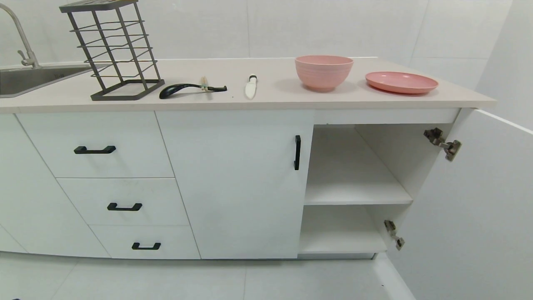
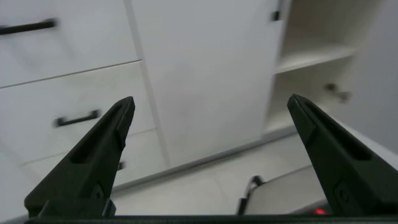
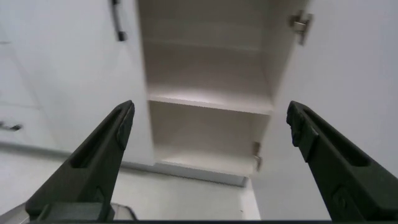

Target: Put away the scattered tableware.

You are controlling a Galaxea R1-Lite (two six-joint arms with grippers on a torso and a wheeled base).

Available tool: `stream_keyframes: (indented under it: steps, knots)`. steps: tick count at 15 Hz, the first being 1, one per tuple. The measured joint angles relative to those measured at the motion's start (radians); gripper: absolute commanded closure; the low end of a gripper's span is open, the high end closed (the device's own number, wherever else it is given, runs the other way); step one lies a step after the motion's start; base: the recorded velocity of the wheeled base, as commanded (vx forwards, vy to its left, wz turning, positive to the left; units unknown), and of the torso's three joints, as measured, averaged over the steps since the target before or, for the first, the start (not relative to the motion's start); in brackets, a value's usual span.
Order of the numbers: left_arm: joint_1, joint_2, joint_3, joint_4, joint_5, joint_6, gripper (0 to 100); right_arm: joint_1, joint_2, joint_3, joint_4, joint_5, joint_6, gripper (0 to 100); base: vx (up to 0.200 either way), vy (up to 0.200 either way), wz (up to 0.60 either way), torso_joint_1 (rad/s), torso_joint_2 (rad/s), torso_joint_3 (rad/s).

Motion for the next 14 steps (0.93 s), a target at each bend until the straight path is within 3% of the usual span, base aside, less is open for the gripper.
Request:
stream_keyframes:
  steps: [2, 3, 4, 11, 14]
  knots:
    - [0.009, -0.031, 0.001, 0.038, 0.141, 0.018, 0, 0.0, 0.0, 0.0, 0.002, -0.041, -0.002, 0, 0.0, 0.0, 0.0, 0.0, 0.0, 0.0]
    - [0.011, -0.04, 0.001, 0.07, 0.222, -0.015, 0, 0.0, 0.0, 0.001, 0.021, -0.081, 0.003, 0, 0.0, 0.0, 0.0, 0.0, 0.0, 0.0]
    - [0.011, -0.046, 0.002, 0.077, 0.244, -0.057, 0, 0.0, 0.0, 0.001, 0.046, -0.13, 0.021, 0, 0.0, 0.0, 0.0, 0.0, 0.0, 0.0]
    - [0.012, -0.051, 0.003, 0.078, 0.251, -0.064, 0, 0.0, 0.0, 0.002, 0.052, -0.143, 0.037, 0, 0.0, 0.0, 0.0, 0.0, 0.0, 0.0]
    - [0.012, -0.051, 0.003, 0.078, 0.256, -0.065, 0, 0.0, 0.001, 0.001, 0.052, -0.147, 0.036, 0, 0.0, -0.2, 0.0, 0.004, 0.0, -0.002]
